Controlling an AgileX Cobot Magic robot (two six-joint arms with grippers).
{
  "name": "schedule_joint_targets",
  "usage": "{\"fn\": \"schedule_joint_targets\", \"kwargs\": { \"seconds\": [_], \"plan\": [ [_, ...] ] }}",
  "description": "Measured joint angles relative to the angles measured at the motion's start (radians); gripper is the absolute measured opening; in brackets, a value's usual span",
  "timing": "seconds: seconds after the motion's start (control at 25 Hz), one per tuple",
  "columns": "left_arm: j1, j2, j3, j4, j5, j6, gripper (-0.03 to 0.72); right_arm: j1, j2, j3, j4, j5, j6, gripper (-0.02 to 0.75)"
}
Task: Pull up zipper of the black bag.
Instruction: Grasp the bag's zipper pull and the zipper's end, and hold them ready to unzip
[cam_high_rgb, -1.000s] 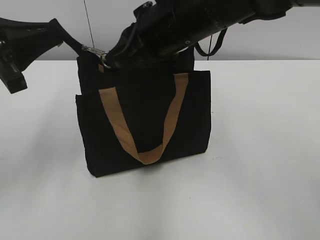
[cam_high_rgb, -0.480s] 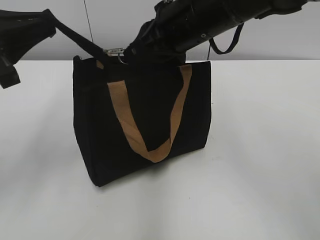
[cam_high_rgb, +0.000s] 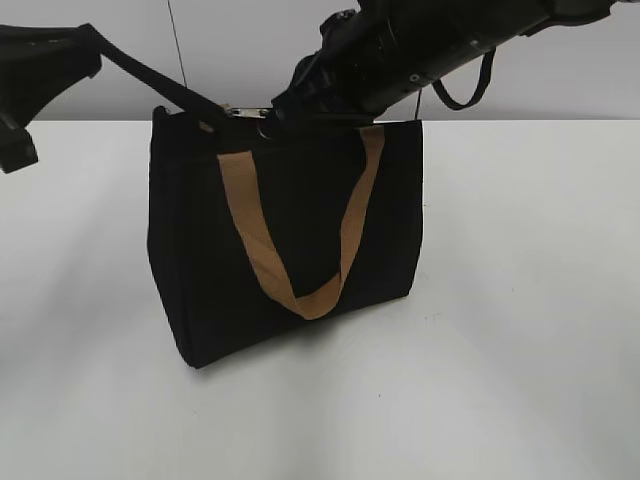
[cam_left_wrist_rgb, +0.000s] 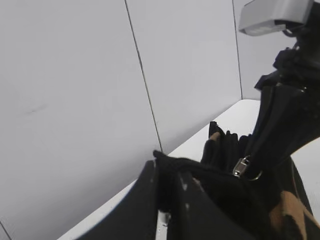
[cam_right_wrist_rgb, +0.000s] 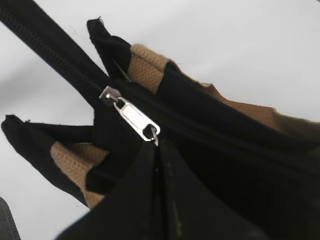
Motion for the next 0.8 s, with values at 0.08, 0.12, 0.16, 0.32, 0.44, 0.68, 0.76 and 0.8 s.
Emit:
{"fn": "schedule_joint_targets", "kwargs": {
  "seconds": [0.08,0.12,0.16,0.32,0.44,0.68,0.76,0.8],
  "plan": [
    [0.0,0.0,0.0,0.0,0.016,0.0,0.027,0.0,-0.001,0.0,-0.005,-0.007,0.005,-0.001],
    [0.0,0.0,0.0,-0.002,0.023,0.0,0.027,0.0,-0.004,0.0,-0.009,-0.012,0.006,-0.001],
    [0.001,0.0,0.0,-0.005,0.028,0.0,0.027,-0.001,-0.008,0.0,-0.018,-0.017,0.007,-0.001],
    [0.003,-0.007,0.0,-0.017,0.036,0.0,0.027,-0.033,-0.035,0.0,-0.045,-0.036,0.02,-0.001],
    [0.003,-0.009,0.0,-0.017,0.037,0.0,0.027,-0.075,-0.039,0.0,-0.065,-0.037,0.053,-0.001],
    [0.003,-0.009,0.0,-0.019,0.038,0.0,0.027,-0.162,-0.063,0.0,-0.071,-0.033,0.076,-0.001],
    [0.003,-0.009,0.0,-0.019,0.038,0.0,0.027,-0.189,-0.065,0.0,-0.074,-0.022,0.089,-0.001],
    [0.003,-0.009,0.0,-0.019,0.038,0.0,0.027,-0.196,-0.065,0.001,-0.075,-0.018,0.096,-0.001]
  ]
}}
